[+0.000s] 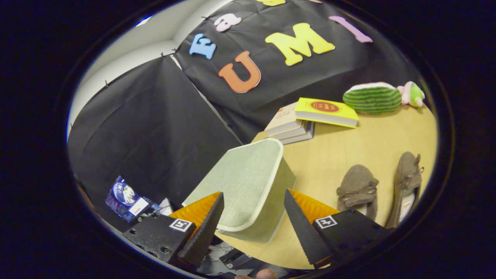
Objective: Open the storage box then place both shoes into the box .Put the left shoe in first, then the right shoe, with the right side of both shoes facing outward in a uniform manner.
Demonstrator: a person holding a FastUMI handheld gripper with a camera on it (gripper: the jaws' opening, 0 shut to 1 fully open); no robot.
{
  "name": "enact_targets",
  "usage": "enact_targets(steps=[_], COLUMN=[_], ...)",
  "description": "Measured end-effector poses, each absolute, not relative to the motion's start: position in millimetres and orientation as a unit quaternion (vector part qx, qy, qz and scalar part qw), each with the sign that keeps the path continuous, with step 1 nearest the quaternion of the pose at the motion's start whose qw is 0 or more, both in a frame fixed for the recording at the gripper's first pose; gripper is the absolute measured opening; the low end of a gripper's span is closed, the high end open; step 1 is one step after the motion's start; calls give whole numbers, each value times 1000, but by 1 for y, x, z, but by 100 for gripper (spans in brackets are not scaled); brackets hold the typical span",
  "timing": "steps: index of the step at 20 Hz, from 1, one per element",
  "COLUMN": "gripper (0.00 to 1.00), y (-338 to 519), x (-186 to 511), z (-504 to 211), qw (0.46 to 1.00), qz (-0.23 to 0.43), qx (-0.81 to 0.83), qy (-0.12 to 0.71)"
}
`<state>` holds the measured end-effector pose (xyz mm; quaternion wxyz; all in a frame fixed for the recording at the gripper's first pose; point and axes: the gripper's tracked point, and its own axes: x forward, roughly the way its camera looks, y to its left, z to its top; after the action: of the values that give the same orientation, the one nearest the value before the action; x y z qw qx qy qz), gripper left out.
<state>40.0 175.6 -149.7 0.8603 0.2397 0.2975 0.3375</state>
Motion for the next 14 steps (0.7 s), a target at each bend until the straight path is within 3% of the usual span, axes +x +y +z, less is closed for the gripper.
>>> enact_targets(steps=[7, 14], gripper=[97, 82], y=[193, 214], x=[45, 45], z=[-169, -174], qw=[817, 744], qz=[349, 354], qx=[305, 412], qy=[343, 390])
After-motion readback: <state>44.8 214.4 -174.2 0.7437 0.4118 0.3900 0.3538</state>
